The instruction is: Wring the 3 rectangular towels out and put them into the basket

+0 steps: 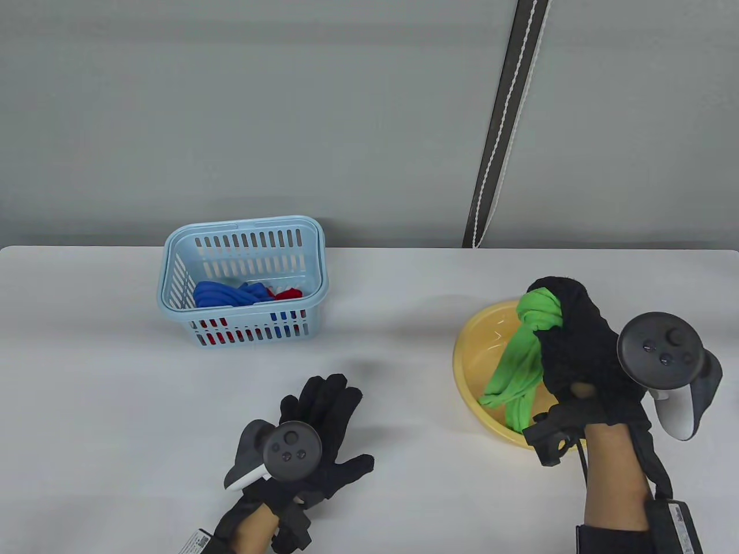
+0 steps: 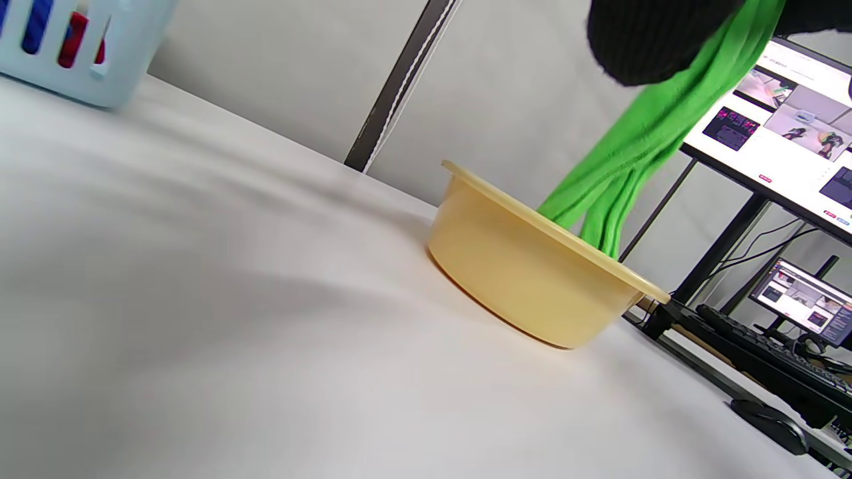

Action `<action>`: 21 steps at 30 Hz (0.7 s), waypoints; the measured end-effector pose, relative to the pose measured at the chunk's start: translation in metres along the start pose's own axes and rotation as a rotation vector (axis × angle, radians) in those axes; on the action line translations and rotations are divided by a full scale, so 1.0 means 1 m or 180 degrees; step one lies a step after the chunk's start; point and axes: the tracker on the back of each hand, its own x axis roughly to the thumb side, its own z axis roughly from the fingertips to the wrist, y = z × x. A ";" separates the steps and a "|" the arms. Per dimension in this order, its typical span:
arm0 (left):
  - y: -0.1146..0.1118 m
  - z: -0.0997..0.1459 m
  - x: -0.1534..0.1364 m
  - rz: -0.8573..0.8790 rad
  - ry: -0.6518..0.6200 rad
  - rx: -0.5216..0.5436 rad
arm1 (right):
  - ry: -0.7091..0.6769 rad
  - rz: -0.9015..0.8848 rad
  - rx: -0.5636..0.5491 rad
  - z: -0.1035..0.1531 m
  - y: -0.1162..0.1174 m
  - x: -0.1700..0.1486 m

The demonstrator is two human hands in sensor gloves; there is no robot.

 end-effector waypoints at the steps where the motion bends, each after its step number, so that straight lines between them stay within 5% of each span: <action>1: 0.000 0.000 0.001 0.0009 -0.0025 0.0028 | -0.0087 -0.0125 0.0029 0.001 0.001 0.004; 9: 0.012 0.007 0.008 0.0437 -0.0261 0.0528 | -0.0626 -0.1061 0.0525 0.007 0.037 0.029; 13: 0.023 0.014 0.012 0.0928 -0.0476 0.0972 | -0.0763 -0.1349 0.1017 0.008 0.079 0.030; 21: 0.020 0.012 0.005 0.1406 -0.0486 0.0942 | -0.0863 -0.1924 0.1923 0.018 0.169 0.020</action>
